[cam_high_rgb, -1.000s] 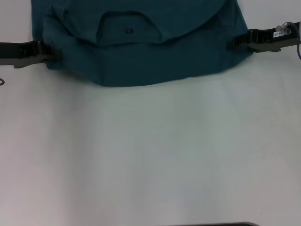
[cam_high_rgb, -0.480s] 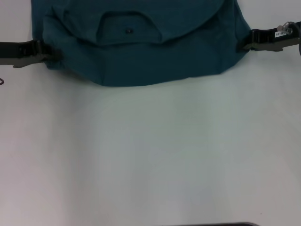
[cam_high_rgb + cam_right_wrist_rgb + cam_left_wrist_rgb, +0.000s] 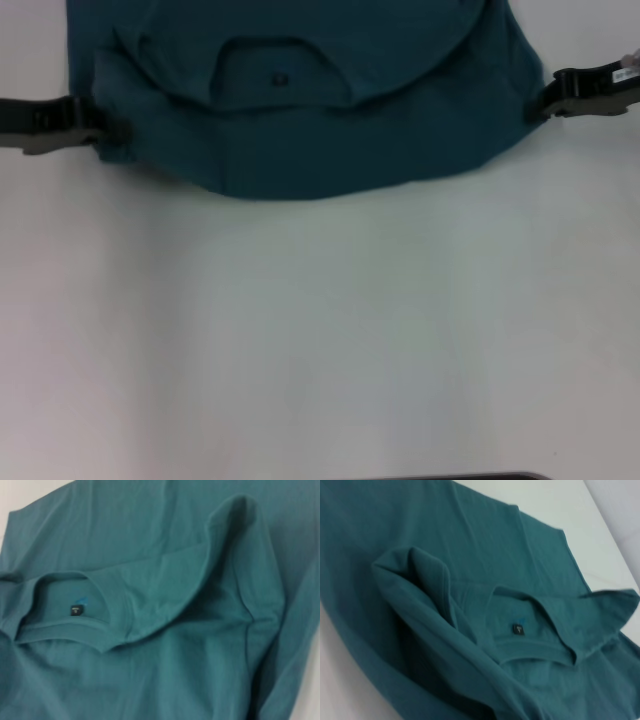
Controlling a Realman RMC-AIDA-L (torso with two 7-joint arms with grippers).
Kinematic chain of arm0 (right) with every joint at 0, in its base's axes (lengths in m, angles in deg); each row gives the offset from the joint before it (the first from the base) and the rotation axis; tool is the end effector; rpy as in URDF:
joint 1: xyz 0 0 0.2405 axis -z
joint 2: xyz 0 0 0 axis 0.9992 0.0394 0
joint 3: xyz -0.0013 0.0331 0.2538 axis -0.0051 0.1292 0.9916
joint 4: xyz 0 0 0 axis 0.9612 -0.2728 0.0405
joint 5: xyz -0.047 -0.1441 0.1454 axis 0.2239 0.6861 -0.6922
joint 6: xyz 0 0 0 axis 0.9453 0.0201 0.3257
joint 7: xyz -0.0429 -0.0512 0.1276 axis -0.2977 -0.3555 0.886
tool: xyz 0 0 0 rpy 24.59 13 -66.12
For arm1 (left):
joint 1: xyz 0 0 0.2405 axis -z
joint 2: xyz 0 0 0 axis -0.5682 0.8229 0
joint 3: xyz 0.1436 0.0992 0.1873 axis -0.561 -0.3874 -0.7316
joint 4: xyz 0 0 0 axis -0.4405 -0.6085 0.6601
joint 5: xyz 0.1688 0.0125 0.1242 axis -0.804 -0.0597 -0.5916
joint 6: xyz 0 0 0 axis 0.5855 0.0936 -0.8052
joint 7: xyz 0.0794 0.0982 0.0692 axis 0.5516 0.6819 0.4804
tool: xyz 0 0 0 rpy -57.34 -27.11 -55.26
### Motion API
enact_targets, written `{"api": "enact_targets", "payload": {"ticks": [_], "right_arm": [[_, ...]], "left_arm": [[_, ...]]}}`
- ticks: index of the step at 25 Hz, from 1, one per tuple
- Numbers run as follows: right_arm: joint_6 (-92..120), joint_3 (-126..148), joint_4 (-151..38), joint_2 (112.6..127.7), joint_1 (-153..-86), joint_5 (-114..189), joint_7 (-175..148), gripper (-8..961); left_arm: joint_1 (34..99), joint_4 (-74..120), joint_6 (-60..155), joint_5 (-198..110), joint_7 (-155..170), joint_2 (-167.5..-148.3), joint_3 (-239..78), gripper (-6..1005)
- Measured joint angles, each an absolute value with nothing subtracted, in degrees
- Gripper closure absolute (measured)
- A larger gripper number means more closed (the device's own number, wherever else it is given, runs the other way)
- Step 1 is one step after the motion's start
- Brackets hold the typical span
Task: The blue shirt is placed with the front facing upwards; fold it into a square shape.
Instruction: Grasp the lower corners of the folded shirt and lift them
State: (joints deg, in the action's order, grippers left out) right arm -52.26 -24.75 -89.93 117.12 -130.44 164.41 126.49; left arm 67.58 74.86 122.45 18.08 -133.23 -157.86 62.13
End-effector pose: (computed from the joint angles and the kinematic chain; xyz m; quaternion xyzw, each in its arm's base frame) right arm 0.2833 0.4063 0.0519 -0.7729 0.6012 0.0418 0.1985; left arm -0.2773 0.3698 0.0522 -0.7736 -0.5983 -0.1368 0.1575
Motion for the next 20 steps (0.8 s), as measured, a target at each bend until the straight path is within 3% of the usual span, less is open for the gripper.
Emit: {"api": "enact_targets", "payload": {"ticks": [7, 20], "right_arm": [[-62.50, -24.72, -95.58, 116.56, -128.92, 168.37, 126.52, 942], [-76.15, -25.92, -101.21, 117.43, -128.07, 172.25, 125.77, 941]], "left_arm": [[67.16, 74.95, 130.81, 14.14, -133.02, -155.80, 62.54, 968], [62.40, 83.24, 142.51, 11.32, -132.99, -157.28, 62.75, 969]]}}
